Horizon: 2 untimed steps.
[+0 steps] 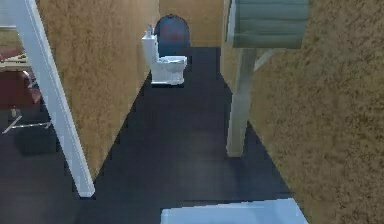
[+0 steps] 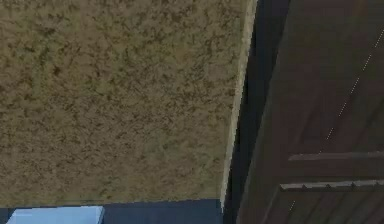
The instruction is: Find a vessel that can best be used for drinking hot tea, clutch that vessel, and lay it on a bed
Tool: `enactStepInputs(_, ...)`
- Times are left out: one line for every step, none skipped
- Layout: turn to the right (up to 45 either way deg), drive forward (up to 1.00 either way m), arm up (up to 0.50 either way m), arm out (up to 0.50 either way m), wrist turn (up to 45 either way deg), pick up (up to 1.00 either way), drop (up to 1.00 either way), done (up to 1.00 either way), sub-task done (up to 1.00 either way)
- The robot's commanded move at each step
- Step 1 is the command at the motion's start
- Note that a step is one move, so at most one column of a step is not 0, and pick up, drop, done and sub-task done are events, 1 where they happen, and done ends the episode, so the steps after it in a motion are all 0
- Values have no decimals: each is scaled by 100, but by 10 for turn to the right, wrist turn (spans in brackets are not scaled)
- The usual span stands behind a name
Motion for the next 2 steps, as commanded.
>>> enactStepInputs(-390, 0, 0, 0, 0, 0, 0, 0, 0)
enactStepInputs(0, 85, 0, 0, 0, 0, 0, 0, 0)
